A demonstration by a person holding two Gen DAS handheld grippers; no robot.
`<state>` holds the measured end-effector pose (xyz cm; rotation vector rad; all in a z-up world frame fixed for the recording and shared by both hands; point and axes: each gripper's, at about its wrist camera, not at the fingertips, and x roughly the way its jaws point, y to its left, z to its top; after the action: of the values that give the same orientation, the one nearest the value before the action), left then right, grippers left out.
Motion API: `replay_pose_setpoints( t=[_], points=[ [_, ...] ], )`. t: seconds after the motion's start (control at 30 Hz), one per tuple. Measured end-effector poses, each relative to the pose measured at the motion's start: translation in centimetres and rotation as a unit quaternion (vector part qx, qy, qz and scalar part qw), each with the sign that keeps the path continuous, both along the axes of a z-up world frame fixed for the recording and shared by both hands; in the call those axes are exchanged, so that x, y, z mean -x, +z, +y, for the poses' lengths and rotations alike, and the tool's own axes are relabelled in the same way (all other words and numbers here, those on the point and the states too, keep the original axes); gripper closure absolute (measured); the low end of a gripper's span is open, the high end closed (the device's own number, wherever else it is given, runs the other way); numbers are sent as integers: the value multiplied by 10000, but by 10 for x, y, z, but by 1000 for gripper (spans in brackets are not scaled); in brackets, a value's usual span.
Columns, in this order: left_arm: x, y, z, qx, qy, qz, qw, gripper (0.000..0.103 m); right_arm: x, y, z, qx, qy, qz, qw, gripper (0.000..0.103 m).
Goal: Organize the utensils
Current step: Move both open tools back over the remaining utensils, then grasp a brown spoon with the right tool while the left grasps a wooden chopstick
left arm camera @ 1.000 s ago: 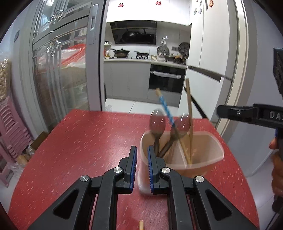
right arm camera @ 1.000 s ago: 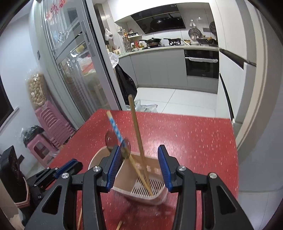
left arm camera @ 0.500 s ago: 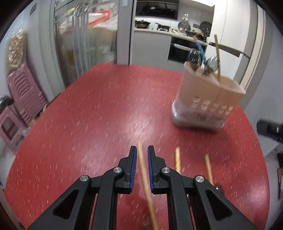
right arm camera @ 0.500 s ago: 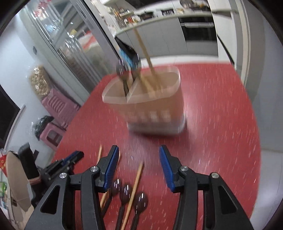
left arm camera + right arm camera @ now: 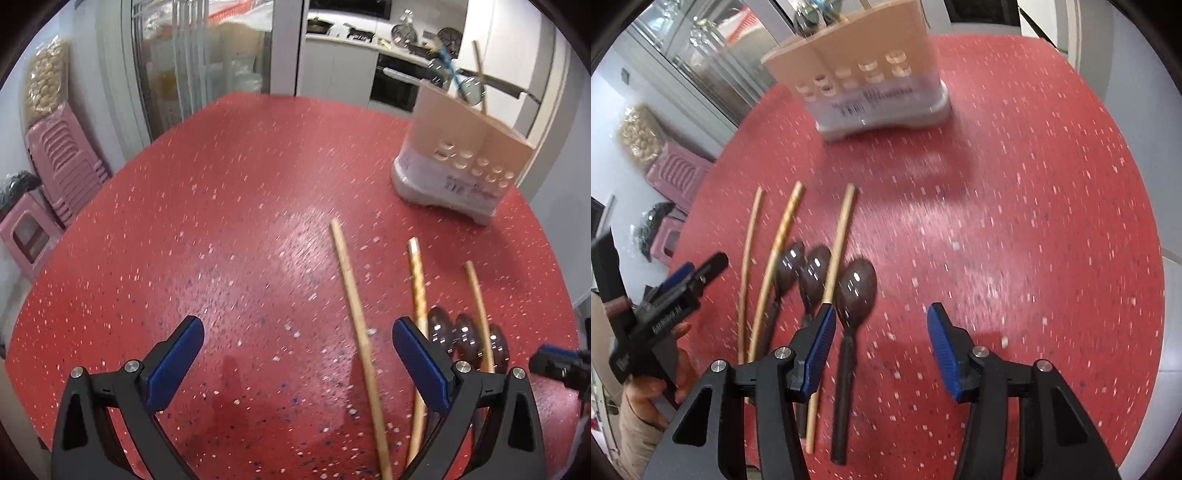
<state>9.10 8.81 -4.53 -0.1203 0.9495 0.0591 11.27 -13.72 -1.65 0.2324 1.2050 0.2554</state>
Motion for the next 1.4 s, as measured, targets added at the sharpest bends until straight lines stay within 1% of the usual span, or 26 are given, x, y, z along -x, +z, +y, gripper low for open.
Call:
replay_pose_setpoints(
  t=[0.07, 0.2, 0.53, 0.6, 0.77, 0.93, 1.07, 1.17, 1.23, 1.3, 1.33, 1.4],
  points=[
    [1, -6, 4, 64, 9, 109, 9999, 0, 4, -5, 3, 82, 12, 80, 9999, 48],
    [-4, -7, 4, 106, -98, 165, 9998, 0, 11, -11, 9, 278, 99, 144, 9995, 48],
    [-25, -10, -8, -61, -282, 371, 9989, 0, 18, -13, 33, 821, 410, 98, 9957, 48],
    [-31, -12, -11, -92, -305, 422, 9986, 0, 18, -12, 40, 992, 475, 78, 9939, 48],
    [-42, -15, -15, -112, -335, 481, 9982, 0, 15, -15, 57, 1432, 606, 5, 9878, 57],
    [-49, -18, -18, -159, -411, 544, 9975, 0, 12, -17, 68, 1723, 704, -23, 9825, 60],
    [-58, -22, -31, -270, -585, 685, 9956, 0, 10, -16, 73, 1782, 794, 35, 9808, 62],
    [-61, -24, -42, -370, -750, 689, 9941, 0, 8, -15, 77, 1768, 873, 64, 9803, 68],
    [-66, -25, -46, -342, -841, 758, 9930, 0, 4, -17, 83, 1750, 923, 71, 9802, 71],
    [-71, -25, -47, -278, -868, 858, 9921, 0, 7, -15, 81, 1731, 974, 53, 9801, 76],
    [-74, -25, -48, -287, -903, 892, 9915, 0, 7, -15, 80, 1670, 1006, 40, 9808, 86],
    [-78, -22, -50, -285, -966, 944, 9904, 0, 9, -15, 77, 1630, 1017, 7, 9814, 88]
  ],
)
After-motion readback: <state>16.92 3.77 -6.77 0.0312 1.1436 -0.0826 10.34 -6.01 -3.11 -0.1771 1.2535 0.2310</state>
